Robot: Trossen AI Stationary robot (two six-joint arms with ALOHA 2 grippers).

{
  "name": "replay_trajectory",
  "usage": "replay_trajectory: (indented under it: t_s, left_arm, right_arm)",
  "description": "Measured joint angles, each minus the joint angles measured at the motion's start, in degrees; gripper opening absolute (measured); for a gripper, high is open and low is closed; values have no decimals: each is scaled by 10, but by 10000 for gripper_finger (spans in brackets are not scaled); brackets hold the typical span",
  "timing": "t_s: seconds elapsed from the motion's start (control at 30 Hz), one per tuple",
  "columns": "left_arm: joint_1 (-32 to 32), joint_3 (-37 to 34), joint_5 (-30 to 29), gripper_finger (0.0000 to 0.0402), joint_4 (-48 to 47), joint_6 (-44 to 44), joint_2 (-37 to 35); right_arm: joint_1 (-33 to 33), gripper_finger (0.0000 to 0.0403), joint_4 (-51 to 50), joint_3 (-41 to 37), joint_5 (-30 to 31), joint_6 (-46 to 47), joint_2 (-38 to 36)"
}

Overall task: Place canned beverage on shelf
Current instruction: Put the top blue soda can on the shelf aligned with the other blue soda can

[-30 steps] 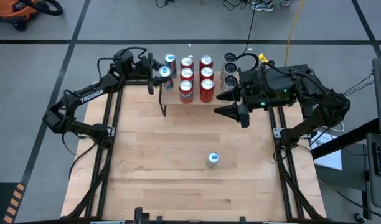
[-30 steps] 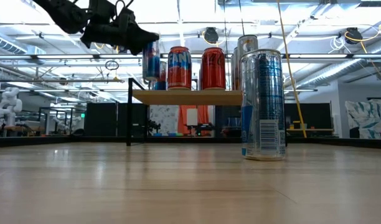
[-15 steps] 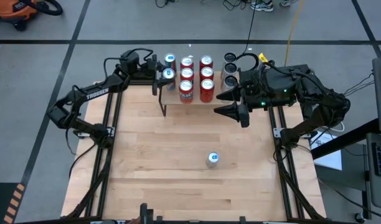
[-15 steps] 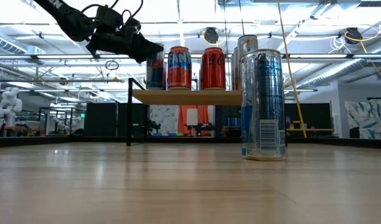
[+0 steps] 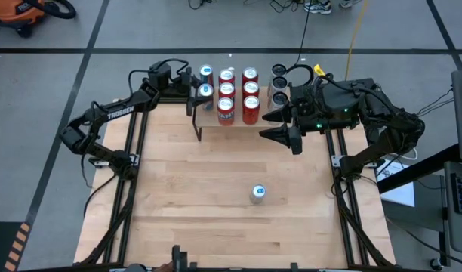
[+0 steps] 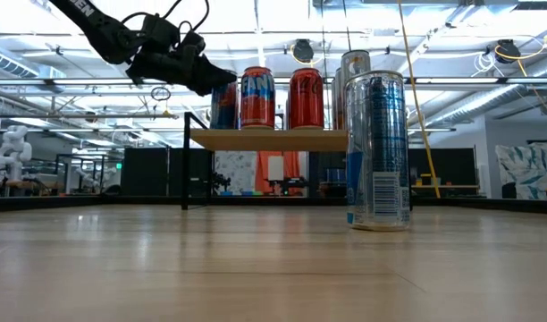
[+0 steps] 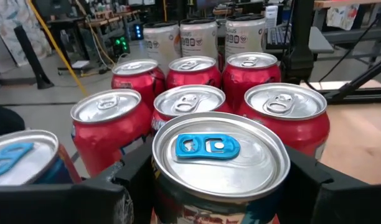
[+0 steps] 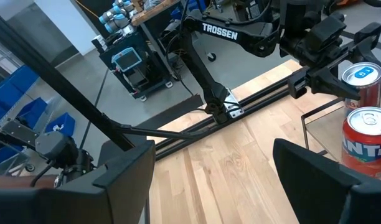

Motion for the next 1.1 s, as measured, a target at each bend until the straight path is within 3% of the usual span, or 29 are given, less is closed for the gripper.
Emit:
replay_trajectory:
  t_s: [0.47,0.73,1.1]
  left_arm:
    - [0,0,-26,299,-2,4,0]
    - [0,3,-26,301,7,0,-13]
    - [0,63,-29,302,-12,-14,-29]
  right_arm:
    - [0,304,0,0,0,0,0]
    - [0,304,0,0,0,0,0]
    - [0,304,0,0,0,2,0]
